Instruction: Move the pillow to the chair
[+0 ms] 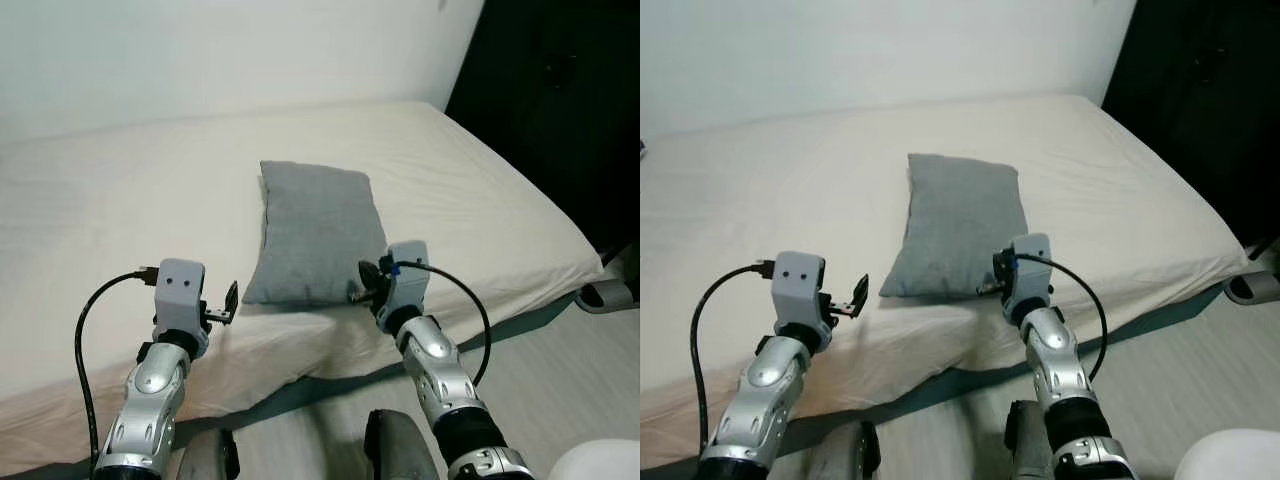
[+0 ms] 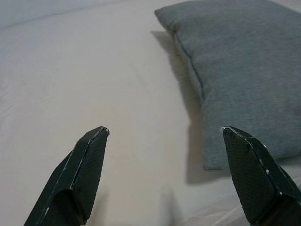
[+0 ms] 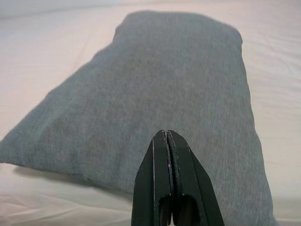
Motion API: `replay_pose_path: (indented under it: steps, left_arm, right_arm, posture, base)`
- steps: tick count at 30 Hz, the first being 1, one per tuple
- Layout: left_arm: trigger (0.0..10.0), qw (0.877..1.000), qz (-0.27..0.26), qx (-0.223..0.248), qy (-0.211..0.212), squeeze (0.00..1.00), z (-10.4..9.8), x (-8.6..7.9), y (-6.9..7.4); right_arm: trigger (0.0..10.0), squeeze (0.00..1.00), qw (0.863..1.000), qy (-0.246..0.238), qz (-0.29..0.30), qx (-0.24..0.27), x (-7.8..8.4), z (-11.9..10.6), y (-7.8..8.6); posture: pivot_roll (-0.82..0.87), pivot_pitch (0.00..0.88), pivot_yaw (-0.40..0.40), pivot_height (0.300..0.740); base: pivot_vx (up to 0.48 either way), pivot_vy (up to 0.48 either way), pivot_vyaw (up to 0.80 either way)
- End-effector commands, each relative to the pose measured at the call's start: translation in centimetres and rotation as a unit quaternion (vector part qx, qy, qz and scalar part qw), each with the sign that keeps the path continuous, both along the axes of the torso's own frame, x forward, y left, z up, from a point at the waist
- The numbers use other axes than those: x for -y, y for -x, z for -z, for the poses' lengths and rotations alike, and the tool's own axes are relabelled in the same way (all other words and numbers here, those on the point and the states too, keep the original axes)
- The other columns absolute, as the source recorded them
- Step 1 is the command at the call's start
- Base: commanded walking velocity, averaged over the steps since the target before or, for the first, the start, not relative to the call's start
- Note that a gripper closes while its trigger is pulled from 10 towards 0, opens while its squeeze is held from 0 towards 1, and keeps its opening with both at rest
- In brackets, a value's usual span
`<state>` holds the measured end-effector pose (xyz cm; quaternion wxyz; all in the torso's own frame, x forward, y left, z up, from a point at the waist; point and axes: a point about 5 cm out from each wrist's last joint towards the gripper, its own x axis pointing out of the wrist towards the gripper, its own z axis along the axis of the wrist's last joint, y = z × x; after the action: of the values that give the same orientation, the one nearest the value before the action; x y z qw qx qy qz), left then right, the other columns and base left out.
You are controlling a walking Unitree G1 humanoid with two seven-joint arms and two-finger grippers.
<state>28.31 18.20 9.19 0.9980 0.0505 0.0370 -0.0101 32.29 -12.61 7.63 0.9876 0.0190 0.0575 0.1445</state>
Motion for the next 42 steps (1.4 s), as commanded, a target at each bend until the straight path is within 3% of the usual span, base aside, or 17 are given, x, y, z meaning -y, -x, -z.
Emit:
replay_pose_path:
  steps: [1, 8, 42]
  left_arm:
    - [10.0, 1.0, -0.003, -0.016, -0.009, 0.0, 0.8, 0.0, 0.4]
    - [10.0, 1.0, -0.008, -0.018, -0.005, 0.0, 0.9, 0.1, 0.5]
    - [10.0, 1.0, 0.002, -0.019, 0.008, 0.0, 1.2, 1.4, 0.6]
  right_arm:
    - [10.0, 0.0, 1.0, 0.001, 0.0, -0.016, -0.1, 0.6, 0.3]
    - [10.0, 0.0, 0.999, -0.021, -0.023, -0.032, -0.4, 0.7, 0.4]
    - [10.0, 0.0, 0.999, -0.026, -0.021, -0.035, -0.3, 0.8, 0.1]
  posture:
    - [0.05, 0.047, -0.076, 0.615]
    - [0.06, 0.039, -0.093, 0.625]
    - [0.06, 0.023, -0.117, 0.635]
  base:
    - [0.0, 0.0, 0.0]
    - [0.0, 0.0, 0.0]
    - [0.0, 0.0, 0.0]
